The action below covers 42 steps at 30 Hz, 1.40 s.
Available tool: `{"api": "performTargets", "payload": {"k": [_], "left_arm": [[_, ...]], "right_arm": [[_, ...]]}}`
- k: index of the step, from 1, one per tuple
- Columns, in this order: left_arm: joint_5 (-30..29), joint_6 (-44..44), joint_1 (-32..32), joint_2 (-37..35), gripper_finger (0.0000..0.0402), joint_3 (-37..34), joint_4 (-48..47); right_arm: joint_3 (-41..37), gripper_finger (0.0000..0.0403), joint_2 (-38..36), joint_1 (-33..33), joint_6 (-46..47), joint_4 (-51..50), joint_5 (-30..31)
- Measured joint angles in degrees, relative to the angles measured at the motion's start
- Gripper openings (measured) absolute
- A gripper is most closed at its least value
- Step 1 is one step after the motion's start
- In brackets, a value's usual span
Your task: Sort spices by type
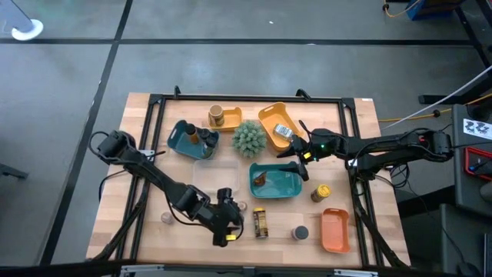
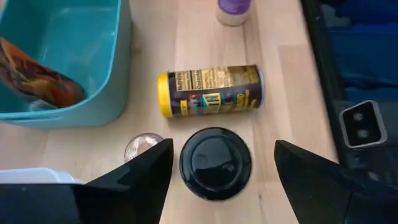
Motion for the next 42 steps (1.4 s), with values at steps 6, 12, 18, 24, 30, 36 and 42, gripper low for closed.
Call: {"api": "performTargets", "payload": {"k": [6,12,18,24,30,36,42], "left_arm": [[-0.1,0.3,0.0,2.0,0.0263,0.0,0.0],[0.0,-0.2,0.0,3.5,0.0263,0.0,0.2],[0.0,-1.4,0.0,5.7,0.0263,0.0,2.1],[0.1,-4.3,0.1,8.2,0.0263,0.0,4.0],[-0.9,-4.2,0.1,8.3,0.0258,0.0,4.1],[-1.5,-4.5,0.1,8.3,0.0201,0.0,3.8],[-1.2,-4.5,0.1,7.5,0.0186,0.0,3.6]], "right_arm": [[0.0,0.0273,0.0,0.0,0.0,0.0,0.0],[0.0,0.0273,0.0,0.0,0.0,0.0,0.0],[0.0,0.0273,0.0,0.0,0.0,0.0,0.0],[0.0,0.0273,0.0,0.0,0.0,0.0,0.0],[0.0,0.0273,0.0,0.0,0.0,0.0,0.3],[0.0,0.0273,0.0,0.0,0.0,0.0,0.3],[0.0,0.0273,0.0,0.0,0.0,0.0,0.3]]}}
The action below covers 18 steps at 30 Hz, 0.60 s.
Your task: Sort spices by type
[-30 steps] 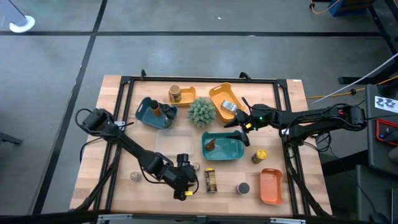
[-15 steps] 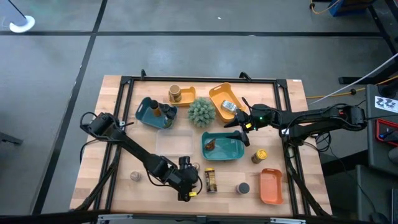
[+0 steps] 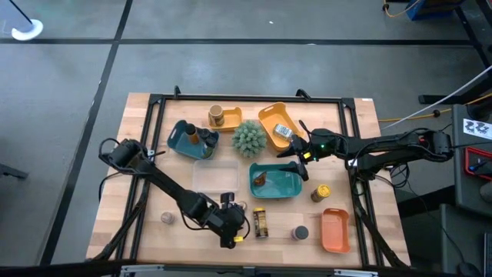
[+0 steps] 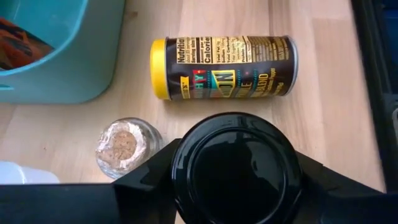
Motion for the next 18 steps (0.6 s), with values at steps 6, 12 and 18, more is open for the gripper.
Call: {"api": "performTargets", "payload": {"k": [6,12,18], "left_arm": [[0.1,-3.4,0.9,-5.8,0.0186,0.5,-4.6],[-2.6,-6.9,2.8,-15.9,0.0186,0.9,-15.8],[-10.0,-11.6,5.7,-26.4,0.0186,0.9,-32.2]], "right_arm": [[0.0,0.0273,0.0,0.0,0.0,0.0,0.0],[0.0,0.0273,0.0,0.0,0.0,0.0,0.0],[0.0,0.0273,0.0,0.0,0.0,0.0,0.0]]}}
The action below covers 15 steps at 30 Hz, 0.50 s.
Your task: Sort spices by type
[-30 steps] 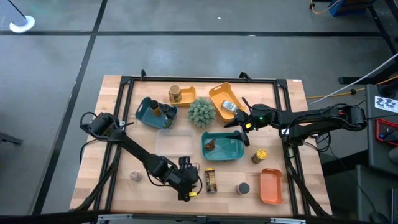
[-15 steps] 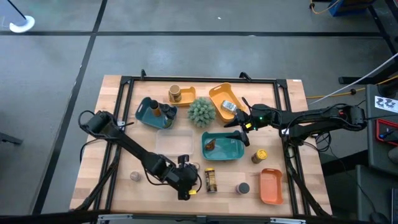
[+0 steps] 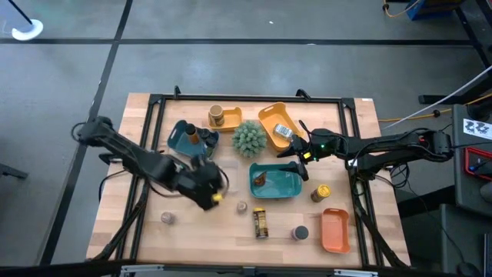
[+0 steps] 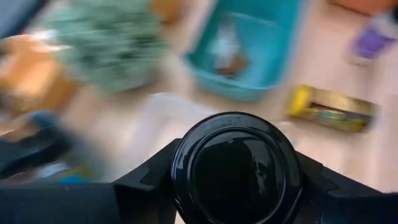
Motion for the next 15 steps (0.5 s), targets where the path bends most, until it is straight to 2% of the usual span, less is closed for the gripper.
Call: {"api": "performTargets", "payload": {"k": [5,8,11,15], "left_arm": [[-6.6,-8.1,2.4,-5.4,0.0186,0.0,-14.3],[-10.5,-14.0,3.5,-6.3,0.0186,-0.1,-21.8],[-13.7,-17.9,3.9,-6.2,0.0186,-2.3,-24.0],[-13.9,-20.0,4.6,-6.2,0.0186,-7.1,-23.7]], "right_arm": [[0.0,0.0273,0.0,0.0,0.0,0.0,0.0],[0.0,0.0273,0.0,0.0,0.0,0.0,0.1],[0.0,0.0273,0.0,0.0,0.0,0.0,0.1],[0.0,0.0273,0.0,0.0,0.0,0.0,0.1]]}}
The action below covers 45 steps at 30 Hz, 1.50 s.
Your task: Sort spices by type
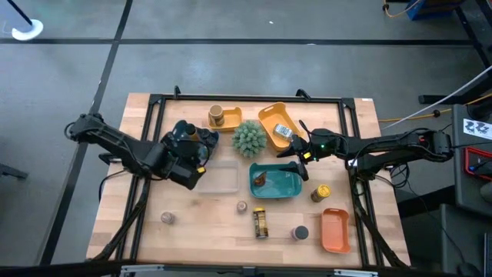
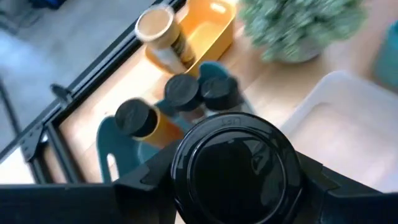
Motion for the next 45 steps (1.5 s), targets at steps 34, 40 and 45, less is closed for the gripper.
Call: {"api": "performTargets", "payload": {"k": [34,40,45], "left_arm": [[1.7,3.3,15.0,0.0,0.0188,-22.4,27.6],[2.4,3.1,16.1,0.0,0.0259,-22.7,28.4],[2.5,3.2,16.2,0.0,0.0279,-22.7,28.4]], "right_arm": [[0.0,0.0273,0.0,0.0,-1.7,0.0,0.1],[0.0,0.0273,0.0,0.0,-1.7,0.0,0.0],[0.0,0.0273,0.0,0.0,-1.8,0.0,0.1]]}}
